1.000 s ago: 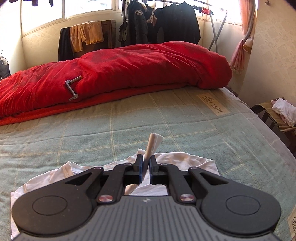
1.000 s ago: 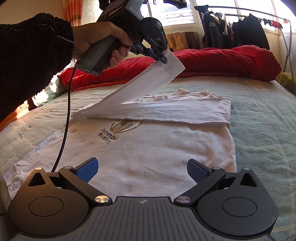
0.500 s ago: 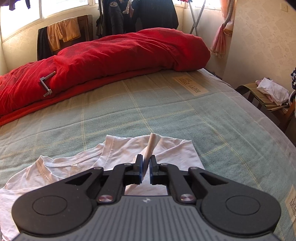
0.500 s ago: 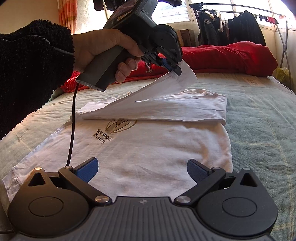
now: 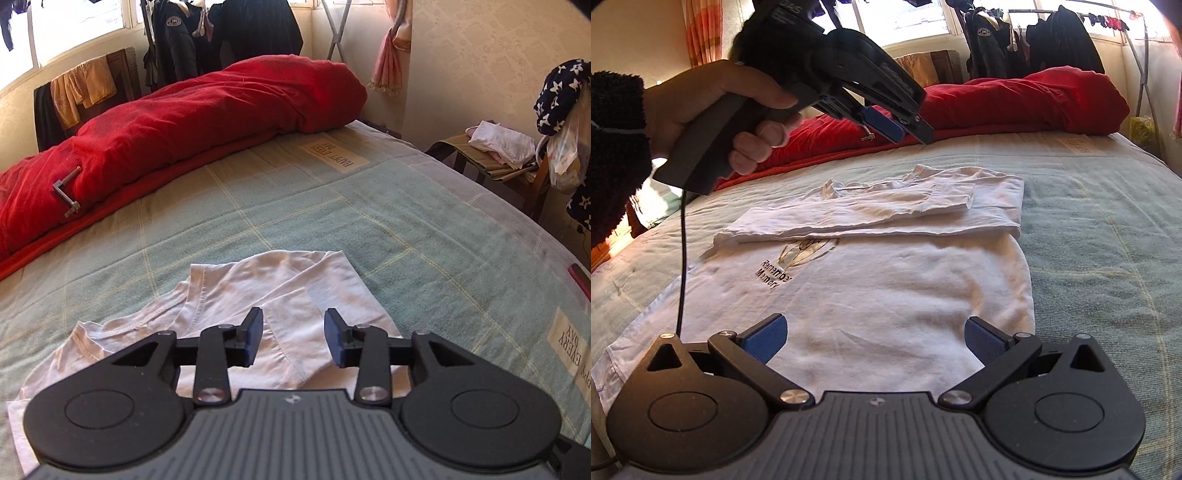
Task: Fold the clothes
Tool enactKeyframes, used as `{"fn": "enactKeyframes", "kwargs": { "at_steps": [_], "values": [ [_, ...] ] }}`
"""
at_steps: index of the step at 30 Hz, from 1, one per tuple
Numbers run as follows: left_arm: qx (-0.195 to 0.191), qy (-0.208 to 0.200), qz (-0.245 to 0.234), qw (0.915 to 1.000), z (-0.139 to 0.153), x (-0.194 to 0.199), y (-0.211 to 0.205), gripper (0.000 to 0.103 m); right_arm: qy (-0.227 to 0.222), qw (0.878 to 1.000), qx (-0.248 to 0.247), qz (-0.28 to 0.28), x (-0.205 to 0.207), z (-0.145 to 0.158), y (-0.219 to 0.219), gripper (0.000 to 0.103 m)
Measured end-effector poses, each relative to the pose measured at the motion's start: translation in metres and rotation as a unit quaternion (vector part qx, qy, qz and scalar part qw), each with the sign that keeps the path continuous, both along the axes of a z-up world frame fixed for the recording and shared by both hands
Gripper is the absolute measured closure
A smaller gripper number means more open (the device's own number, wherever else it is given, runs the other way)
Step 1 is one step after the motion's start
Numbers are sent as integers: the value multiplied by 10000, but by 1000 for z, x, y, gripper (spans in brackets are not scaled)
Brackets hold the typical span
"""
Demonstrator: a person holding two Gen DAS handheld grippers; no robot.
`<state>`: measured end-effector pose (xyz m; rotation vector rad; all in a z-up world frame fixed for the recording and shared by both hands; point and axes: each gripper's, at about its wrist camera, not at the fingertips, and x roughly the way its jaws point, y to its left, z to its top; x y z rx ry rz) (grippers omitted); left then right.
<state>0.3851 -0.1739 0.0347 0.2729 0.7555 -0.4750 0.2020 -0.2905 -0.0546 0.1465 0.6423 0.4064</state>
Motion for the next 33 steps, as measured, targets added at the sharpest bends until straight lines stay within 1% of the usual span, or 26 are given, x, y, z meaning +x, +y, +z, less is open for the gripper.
{"fn": "enactKeyframes", "kwargs": {
  "at_steps": [3, 5, 7, 9, 11, 13, 16, 18, 22, 24, 28, 29, 33],
  "values": [
    [79, -111, 266, 9996, 11, -7, 37, 59, 141, 9999, 60, -73, 4, -3, -4, 0],
    [169, -153, 567, 9981, 17, -12, 72, 58, 246, 9995, 157, -97, 7, -5, -7, 0],
    [302, -255, 963, 9946, 21, -18, 111, 57, 342, 9991, 230, -114, 9, -7, -9, 0],
    [436, -360, 1406, 9884, 23, -25, 149, 53, 395, 9989, 220, -120, 10, -10, -8, 0],
    [480, -405, 1799, 9817, 18, -33, 184, 49, 386, 9991, 132, -122, 11, -12, -5, 0],
    [487, -410, 2132, 9749, 10, -41, 216, 48, 342, 9994, 25, -108, 10, -13, -1, 0],
    [571, -293, 2271, 9717, -17, -55, 245, 48, 281, 9995, -139, -96, 10, -16, 3, 0],
    [645, -225, 2281, 9712, -37, -63, 259, 47, 229, 9994, -252, -84, 10, -17, 6, 0],
    [749, -143, 2312, 9699, -77, -73, 271, 47, 131, 9988, -464, -80, 10, -20, 12, 0],
    [651, -157, 2321, 9704, -88, -71, 274, 47, 92, 9984, -557, -84, 9, -21, 15, 0],
    [417, -295, 2452, 9681, -101, -61, 278, 47, 41, 9975, -693, -103, 11, -23, 19, 0],
    [382, -331, 2515, 9665, -103, -59, 280, 47, 31, 9974, -715, -109, 11, -23, 20, 0],
    [335, -484, 2959, 9534, -106, -57, 288, 47, 14, 9970, -762, -110, 11, -24, 21, 0]
  ]
}}
